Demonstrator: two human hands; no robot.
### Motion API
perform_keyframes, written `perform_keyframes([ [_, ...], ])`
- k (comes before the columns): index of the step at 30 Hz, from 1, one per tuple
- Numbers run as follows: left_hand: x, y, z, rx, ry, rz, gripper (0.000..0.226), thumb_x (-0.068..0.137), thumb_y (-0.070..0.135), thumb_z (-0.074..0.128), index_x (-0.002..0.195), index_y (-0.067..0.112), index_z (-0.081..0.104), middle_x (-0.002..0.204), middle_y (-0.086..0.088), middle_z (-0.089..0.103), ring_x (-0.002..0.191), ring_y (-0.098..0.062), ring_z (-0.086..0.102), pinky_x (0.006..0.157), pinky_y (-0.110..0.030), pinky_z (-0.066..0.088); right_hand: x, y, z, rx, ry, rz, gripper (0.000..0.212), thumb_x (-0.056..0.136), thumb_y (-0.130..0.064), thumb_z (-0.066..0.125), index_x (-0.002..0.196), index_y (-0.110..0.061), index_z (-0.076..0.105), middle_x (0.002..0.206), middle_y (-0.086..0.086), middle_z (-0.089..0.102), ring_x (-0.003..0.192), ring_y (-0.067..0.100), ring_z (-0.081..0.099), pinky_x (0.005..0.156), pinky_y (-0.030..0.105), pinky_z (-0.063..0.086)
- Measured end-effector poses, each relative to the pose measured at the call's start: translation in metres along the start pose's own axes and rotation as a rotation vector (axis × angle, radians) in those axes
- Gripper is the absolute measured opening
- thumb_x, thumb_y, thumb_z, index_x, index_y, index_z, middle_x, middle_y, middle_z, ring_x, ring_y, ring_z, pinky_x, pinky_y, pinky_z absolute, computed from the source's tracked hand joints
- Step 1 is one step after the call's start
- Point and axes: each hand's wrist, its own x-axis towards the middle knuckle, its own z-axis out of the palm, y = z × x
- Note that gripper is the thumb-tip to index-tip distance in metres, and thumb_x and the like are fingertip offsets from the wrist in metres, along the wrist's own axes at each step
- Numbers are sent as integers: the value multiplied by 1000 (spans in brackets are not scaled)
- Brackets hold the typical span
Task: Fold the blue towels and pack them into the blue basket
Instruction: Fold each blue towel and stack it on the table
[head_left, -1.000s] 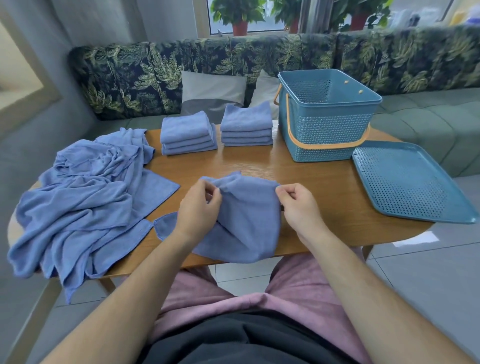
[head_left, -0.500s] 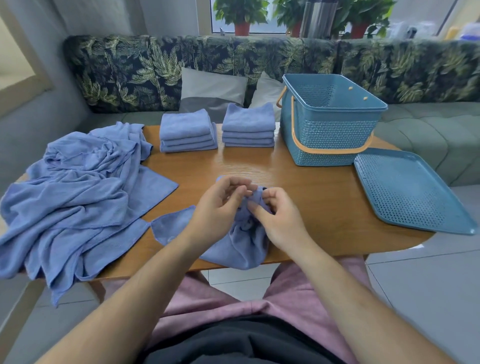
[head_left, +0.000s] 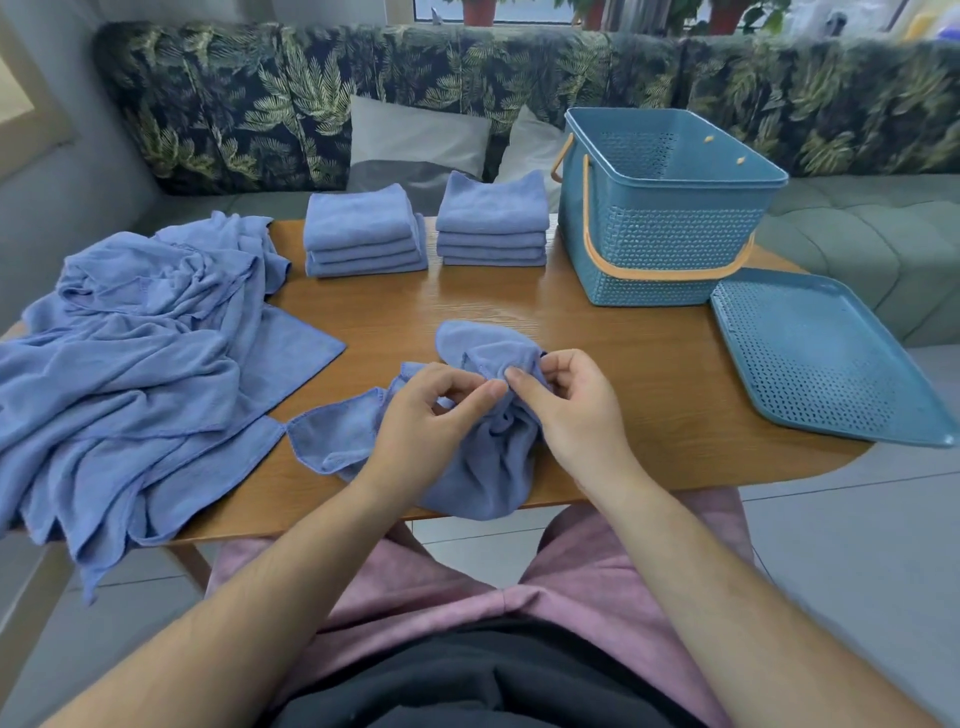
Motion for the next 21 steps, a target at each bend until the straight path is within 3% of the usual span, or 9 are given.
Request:
perform_keyframes([
  [3, 3, 2, -3, -119, -5, -75, 11, 91, 20, 74, 88, 10, 70, 84, -1, 67, 79, -9, 60, 74, -21, 47, -2, -3, -1, 38, -50, -4, 24, 84, -23, 83, 93, -14, 62, 93, 15, 73, 84, 19, 70, 74, 33, 58],
  [6, 9, 0, -11, -210, 69, -89, 11, 97, 16, 66, 93, 7, 63, 82, 0, 60, 77, -11, 55, 71, -21, 47, 5, -3, -8, 11, -63, -28, 14, 92, -16, 75, 91, -15, 61, 83, 7, 70, 75, 12, 65, 69, 26, 53],
  [9, 19, -4, -25, -246, 206, -85, 8, 102, 19, 58, 98, 12, 58, 83, 1, 60, 80, -11, 57, 79, -27, 49, 18, 0, -22, -74, 110, -60, 13, 98, -21, 66, 90, -21, 56, 77, -4, 64, 69, 8, 57, 67, 23, 46],
  [12, 30, -14, -44, -230, 338, -134, 13, 103, 27, 55, 102, 15, 57, 84, -1, 65, 80, -15, 64, 77, -31, 54, 30, 5, -40, -126, 284, -58, 12, 101, -29, 61, 99, -21, 53, 84, -6, 64, 76, 7, 60, 73, 26, 45],
  [16, 43, -26, -67, -269, 404, -177, 14, 100, 36, 57, 98, 23, 56, 77, -6, 56, 75, -22, 55, 71, -40, 51, 34, 6, -54, -98, 352, -41, 16, 100, -29, 61, 110, -21, 52, 83, -3, 62, 74, 11, 60, 72, 29, 46],
  [19, 47, -26, -72, -240, 433, -183, 13, 102, 32, 56, 103, 19, 55, 73, -4, 50, 69, -16, 48, 58, -31, 47, 37, 3, -57, -88, 284, -74, 5, 101, -27, 59, 104, -30, 60, 81, -1, 63, 71, 10, 56, 71, 30, 46],
  [21, 48, -26, -72, -241, 460, -168, 14, 102, 29, 57, 108, 17, 54, 68, 0, 47, 62, -12, 45, 53, -26, 43, 38, 1, -58, -73, 233, -77, 11, 102, -25, 57, 98, -29, 66, 83, -6, 67, 75, 6, 56, 72, 29, 46],
])
